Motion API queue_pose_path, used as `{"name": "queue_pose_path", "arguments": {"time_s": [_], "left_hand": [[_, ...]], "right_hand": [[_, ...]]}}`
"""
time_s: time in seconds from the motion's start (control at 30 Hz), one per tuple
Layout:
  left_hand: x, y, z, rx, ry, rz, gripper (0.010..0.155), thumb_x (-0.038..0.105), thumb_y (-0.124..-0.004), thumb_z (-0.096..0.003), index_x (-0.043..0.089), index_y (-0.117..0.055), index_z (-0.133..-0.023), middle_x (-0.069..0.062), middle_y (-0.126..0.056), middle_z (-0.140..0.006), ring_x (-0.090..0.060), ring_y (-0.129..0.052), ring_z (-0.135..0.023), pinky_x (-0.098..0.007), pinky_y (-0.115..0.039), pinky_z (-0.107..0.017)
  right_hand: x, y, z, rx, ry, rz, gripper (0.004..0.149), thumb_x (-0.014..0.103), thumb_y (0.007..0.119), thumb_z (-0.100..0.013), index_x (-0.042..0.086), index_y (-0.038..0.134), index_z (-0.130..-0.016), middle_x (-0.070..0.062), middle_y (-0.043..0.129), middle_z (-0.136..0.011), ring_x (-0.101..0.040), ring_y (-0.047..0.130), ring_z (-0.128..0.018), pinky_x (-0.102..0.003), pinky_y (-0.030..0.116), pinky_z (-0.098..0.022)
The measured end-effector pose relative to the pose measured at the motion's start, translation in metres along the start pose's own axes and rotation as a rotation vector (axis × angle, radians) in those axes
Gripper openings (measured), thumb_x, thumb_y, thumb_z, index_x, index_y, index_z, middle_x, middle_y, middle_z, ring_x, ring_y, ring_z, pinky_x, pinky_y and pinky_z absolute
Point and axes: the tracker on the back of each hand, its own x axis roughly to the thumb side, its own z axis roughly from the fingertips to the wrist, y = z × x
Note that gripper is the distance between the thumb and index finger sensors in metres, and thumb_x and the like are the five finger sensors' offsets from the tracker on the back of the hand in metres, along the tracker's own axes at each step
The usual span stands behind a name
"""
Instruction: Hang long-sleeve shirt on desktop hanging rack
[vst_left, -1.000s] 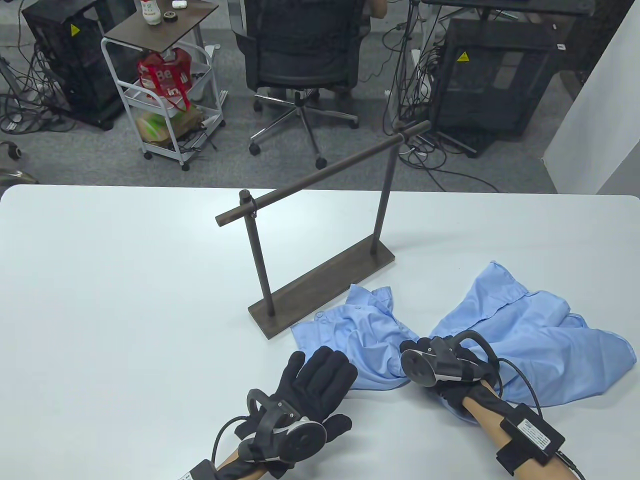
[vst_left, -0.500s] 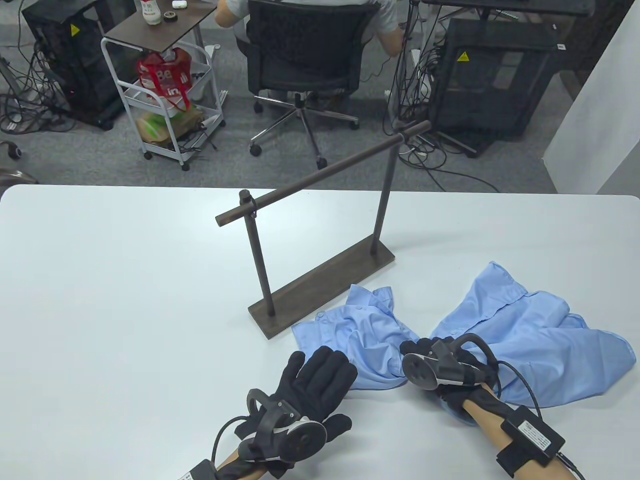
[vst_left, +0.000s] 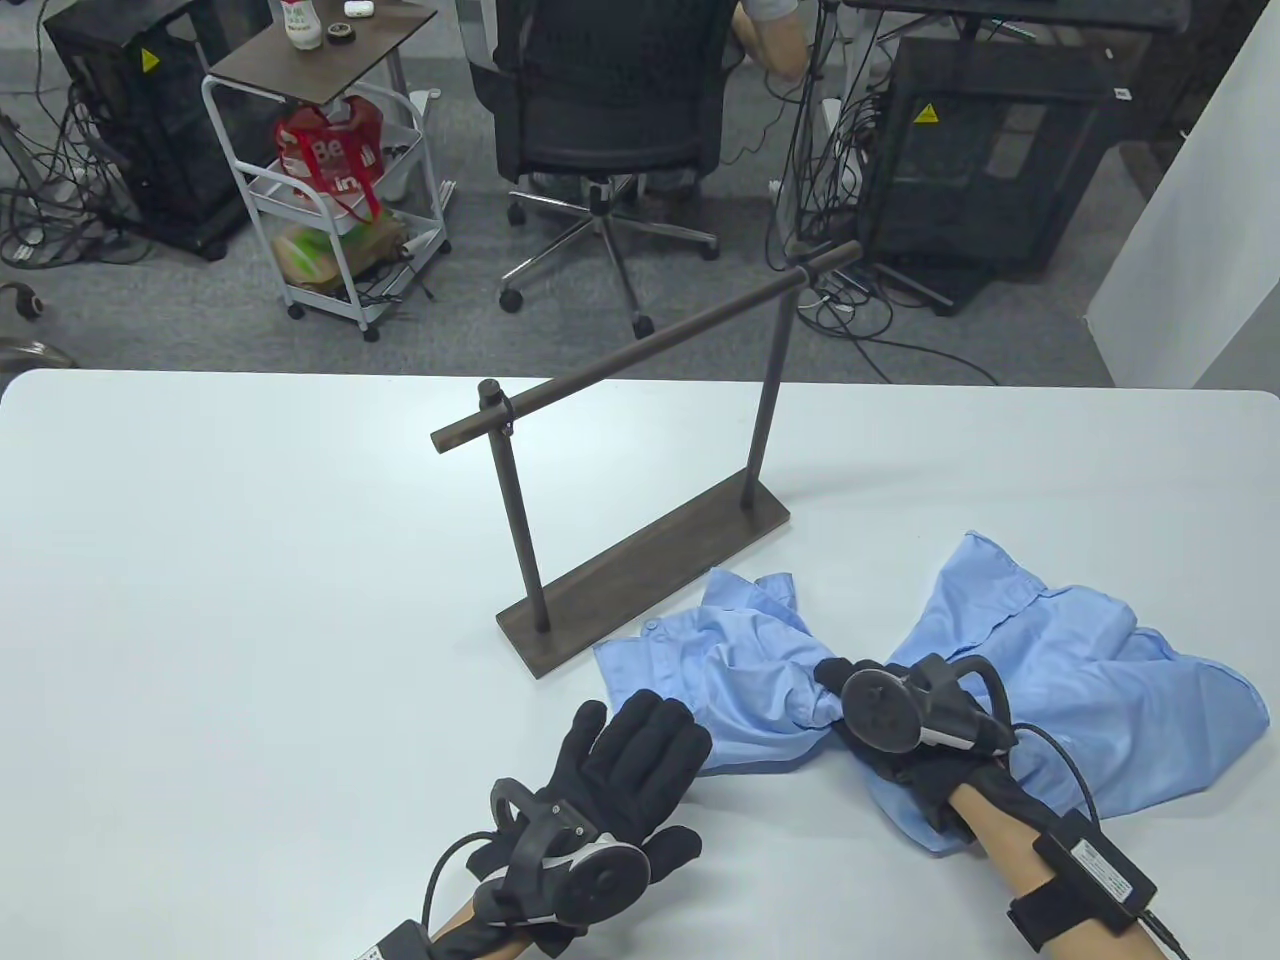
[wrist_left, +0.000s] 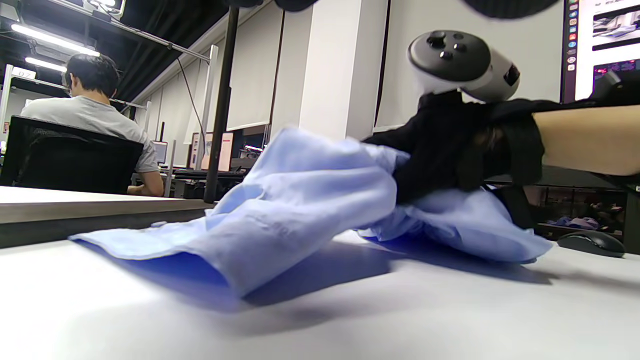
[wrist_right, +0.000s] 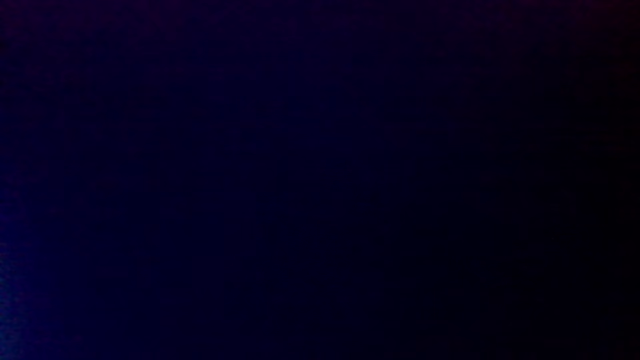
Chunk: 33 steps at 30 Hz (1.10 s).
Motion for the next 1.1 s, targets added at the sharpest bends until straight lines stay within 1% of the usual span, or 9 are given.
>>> {"name": "queue_pose_path", "arguments": {"time_s": [0.13,0.27,0.43,0.63,0.73,0.97,1.1], "left_hand": [[0.0,0.0,0.0,0.002,-0.004,-0.003,0.088,0.064,-0.062,-0.0404,0.028,-0.026,-0.112,-0.001,-0.033,-0.12,-0.029,-0.037,-0.115,-0.066,-0.041,-0.079],[0.001,0.0,0.001,0.004,-0.004,-0.003,0.088,0.064,-0.062,-0.0404,0.028,-0.026,-0.112,-0.001,-0.033,-0.12,-0.029,-0.037,-0.115,-0.066,-0.041,-0.079],[0.001,0.0,0.001,0.004,-0.004,-0.003,0.088,0.064,-0.062,-0.0404,0.028,-0.026,-0.112,-0.001,-0.033,-0.12,-0.029,-0.037,-0.115,-0.066,-0.041,-0.079],[0.001,0.0,0.001,0.005,-0.005,-0.003,0.087,0.064,-0.062,-0.0405,0.028,-0.026,-0.112,-0.001,-0.033,-0.12,-0.029,-0.037,-0.115,-0.066,-0.041,-0.079],[0.001,0.0,0.001,0.006,-0.006,-0.004,0.088,0.064,-0.062,-0.0405,0.028,-0.026,-0.112,-0.001,-0.033,-0.12,-0.029,-0.037,-0.115,-0.066,-0.041,-0.079],[0.002,0.0,0.001,0.007,-0.008,-0.005,0.087,0.063,-0.062,-0.0405,0.028,-0.026,-0.112,-0.001,-0.033,-0.12,-0.029,-0.037,-0.115,-0.066,-0.041,-0.08],[0.002,0.0,0.001,0.007,-0.009,-0.006,0.087,0.063,-0.062,-0.0405,0.028,-0.026,-0.112,-0.001,-0.033,-0.12,-0.029,-0.037,-0.115,-0.066,-0.041,-0.079]], "right_hand": [[-0.01,-0.027,0.01,-0.097,0.031,-0.124,0.052,0.034,0.078,-0.05,0.018,0.061,-0.096,-0.014,0.088,-0.065,-0.016,0.089,-0.037,-0.046,0.086,-0.04],[-0.02,-0.058,0.023,-0.217,0.056,-0.259,0.051,0.034,0.078,-0.051,0.017,0.062,-0.096,-0.015,0.089,-0.063,-0.016,0.089,-0.035,-0.046,0.087,-0.038],[-0.03,-0.093,0.042,-0.371,0.078,-0.357,0.05,0.033,0.078,-0.051,0.017,0.063,-0.096,-0.015,0.089,-0.062,-0.016,0.089,-0.034,-0.046,0.086,-0.037],[-0.037,-0.13,0.065,-0.538,0.102,-0.398,0.05,0.033,0.078,-0.052,0.016,0.064,-0.096,-0.016,0.09,-0.061,-0.017,0.089,-0.033,-0.047,0.086,-0.037],[-0.037,-0.146,0.077,-0.6,0.102,-0.413,0.05,0.033,0.078,-0.052,0.016,0.064,-0.096,-0.016,0.09,-0.061,-0.017,0.089,-0.033,-0.047,0.086,-0.037],[-0.028,-0.178,0.097,-0.718,0.078,-0.435,0.049,0.032,0.078,-0.052,0.015,0.064,-0.096,-0.016,0.09,-0.06,-0.017,0.088,-0.032,-0.047,0.086,-0.036],[-0.021,-0.197,0.103,-0.782,0.062,-0.446,0.049,0.032,0.077,-0.053,0.015,0.064,-0.096,-0.016,0.09,-0.06,-0.017,0.088,-0.032,-0.047,0.086,-0.036]]}}
